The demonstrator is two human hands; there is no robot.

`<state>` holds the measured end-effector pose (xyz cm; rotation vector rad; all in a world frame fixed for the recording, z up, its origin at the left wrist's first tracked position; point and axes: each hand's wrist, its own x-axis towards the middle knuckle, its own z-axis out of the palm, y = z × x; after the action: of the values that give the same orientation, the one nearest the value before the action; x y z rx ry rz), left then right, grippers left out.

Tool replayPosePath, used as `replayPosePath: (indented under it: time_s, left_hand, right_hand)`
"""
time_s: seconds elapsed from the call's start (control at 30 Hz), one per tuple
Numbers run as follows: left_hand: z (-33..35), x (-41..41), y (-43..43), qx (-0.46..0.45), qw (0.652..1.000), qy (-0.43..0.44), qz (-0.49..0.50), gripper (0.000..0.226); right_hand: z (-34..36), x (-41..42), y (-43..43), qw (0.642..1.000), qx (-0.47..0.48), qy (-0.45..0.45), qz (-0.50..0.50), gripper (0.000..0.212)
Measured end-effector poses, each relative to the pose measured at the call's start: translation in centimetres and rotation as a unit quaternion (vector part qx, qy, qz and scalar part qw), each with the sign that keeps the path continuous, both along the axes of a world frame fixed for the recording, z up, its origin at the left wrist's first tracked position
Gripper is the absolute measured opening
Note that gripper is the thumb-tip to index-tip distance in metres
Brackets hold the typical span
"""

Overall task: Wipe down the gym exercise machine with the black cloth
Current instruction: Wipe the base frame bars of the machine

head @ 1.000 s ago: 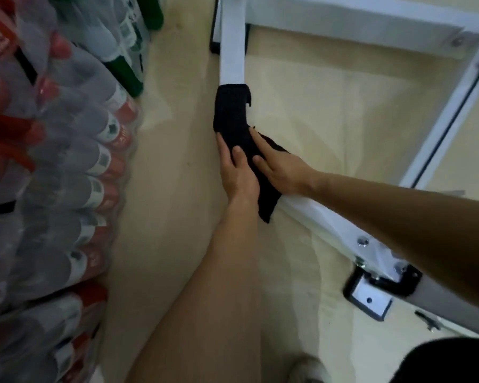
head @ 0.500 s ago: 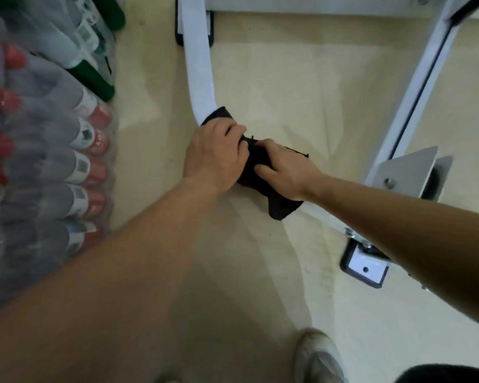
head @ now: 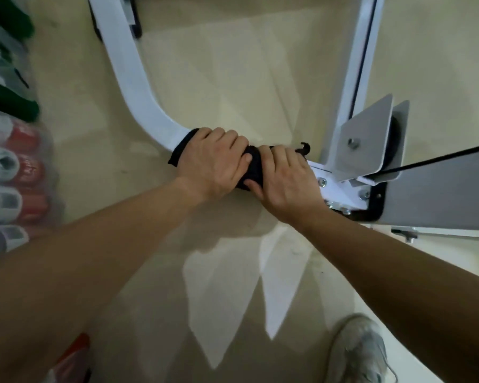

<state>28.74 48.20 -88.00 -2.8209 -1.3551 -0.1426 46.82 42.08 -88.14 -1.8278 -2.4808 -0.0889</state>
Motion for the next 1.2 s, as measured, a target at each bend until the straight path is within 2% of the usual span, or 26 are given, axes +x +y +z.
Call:
replayPosePath:
  time_s: [0.1,0.3,0.5,0.6,0.67,0.73,0.83,1.03,1.2]
  left_hand:
    - [-0.1,-2.0,1.7,-0.018,0.999,-0.026,-0.035,0.041]
    - [0.0,-6.1,3.7,-0.019,1.000,-0.013,-0.016,0.042]
    - [0.1,-1.8,1.4,0.003,1.000,0.001,0.006,0.039]
    - [-0.2,-0.1,0.4,0.017,1.000,-0.002,-0.014,0.038]
    - [-0.6,-0.3,0.3,0.020,0.999,-0.021,-0.039,0.041]
    - [-0.7,-1.5,0.9,0.000,0.996,-0.029,-0.083,0.054]
    - [-0.6,-4.6,2.7,-0.009,0.992,0.003,-0.126,0.073]
    - [-0.1,-10.2,6.4,0.022,0.985,0.049,-0.163,0.075]
    - [-0.2,-8.1,4.4,0.041,0.992,0.050,-0.108,0.076]
  right_hand:
    - [0.2,-2.2,0.7,0.998,0.000,0.007,-0.068,0.059]
    - [-0.3,-6.8,3.8,1.000,0.014,-0.010,-0.021,0.065]
    - [-1.1,-1.5,0.9,0.998,0.058,-0.009,0.002,0.063]
    - [-1.1,1.2,-1.0,0.996,0.072,-0.053,0.026,0.058]
    - [-1.2,1.0,-1.1,0.994,0.080,-0.074,0.006,0.058]
    - [-1.1,-0.1,-0.3,0.995,0.068,-0.076,-0.006,0.062]
    - [-0.4,-1.6,1.6,0.996,0.044,-0.079,0.019,0.068]
    - [0.1,-6.4,5.1,0.996,-0.026,-0.040,0.070,0.063]
    - [0.3,-4.2,3.9,0.996,-0.052,-0.015,0.070,0.070]
